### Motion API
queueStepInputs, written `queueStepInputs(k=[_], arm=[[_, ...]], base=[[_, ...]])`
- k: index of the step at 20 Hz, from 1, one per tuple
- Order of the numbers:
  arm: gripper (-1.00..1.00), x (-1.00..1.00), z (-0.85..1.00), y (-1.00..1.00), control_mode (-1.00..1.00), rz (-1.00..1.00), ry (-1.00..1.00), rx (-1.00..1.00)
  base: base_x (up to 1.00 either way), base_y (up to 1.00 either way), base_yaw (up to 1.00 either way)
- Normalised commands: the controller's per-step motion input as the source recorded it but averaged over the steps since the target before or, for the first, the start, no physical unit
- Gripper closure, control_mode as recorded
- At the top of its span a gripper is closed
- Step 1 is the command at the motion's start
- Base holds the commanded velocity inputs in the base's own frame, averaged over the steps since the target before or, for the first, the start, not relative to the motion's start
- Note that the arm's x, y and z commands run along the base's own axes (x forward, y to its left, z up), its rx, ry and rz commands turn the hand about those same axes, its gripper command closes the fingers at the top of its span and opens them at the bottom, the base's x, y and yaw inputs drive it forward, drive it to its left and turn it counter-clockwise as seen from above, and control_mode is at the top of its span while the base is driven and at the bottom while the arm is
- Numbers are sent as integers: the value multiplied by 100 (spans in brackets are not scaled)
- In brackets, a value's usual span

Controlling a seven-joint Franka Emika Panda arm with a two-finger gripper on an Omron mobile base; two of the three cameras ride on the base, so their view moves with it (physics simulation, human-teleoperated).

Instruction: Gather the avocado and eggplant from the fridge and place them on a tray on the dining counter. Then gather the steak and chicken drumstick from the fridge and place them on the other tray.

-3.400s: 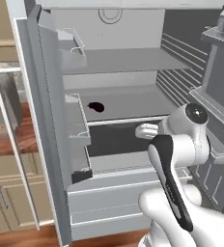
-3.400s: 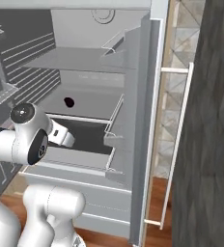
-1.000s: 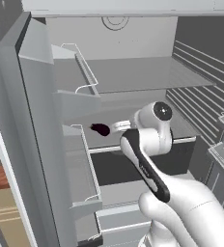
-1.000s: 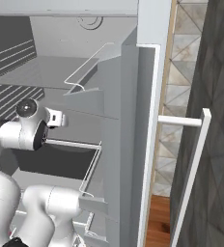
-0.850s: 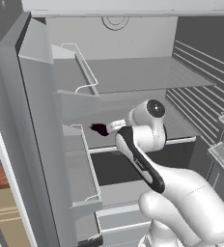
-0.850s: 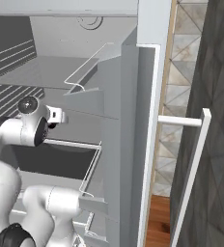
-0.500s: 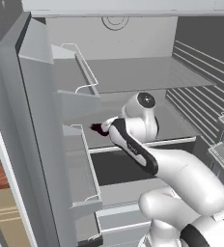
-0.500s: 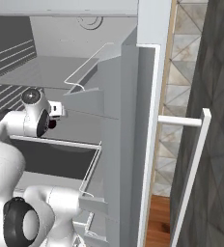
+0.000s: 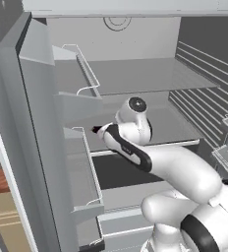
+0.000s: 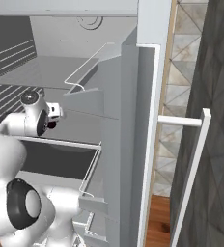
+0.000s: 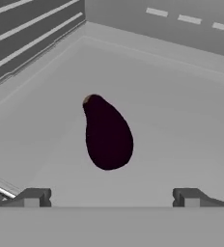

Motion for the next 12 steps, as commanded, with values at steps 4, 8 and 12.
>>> queueStepInputs(k=[4,8,12], arm=[[-100,34,-22,12,-100,0,0,-1],[-100,37,-14,1,-100,0,0,0],[-100,34,-17,3,-100,0,0,-3]], base=[[0,0,0],[0,0,0],[0,0,0]])
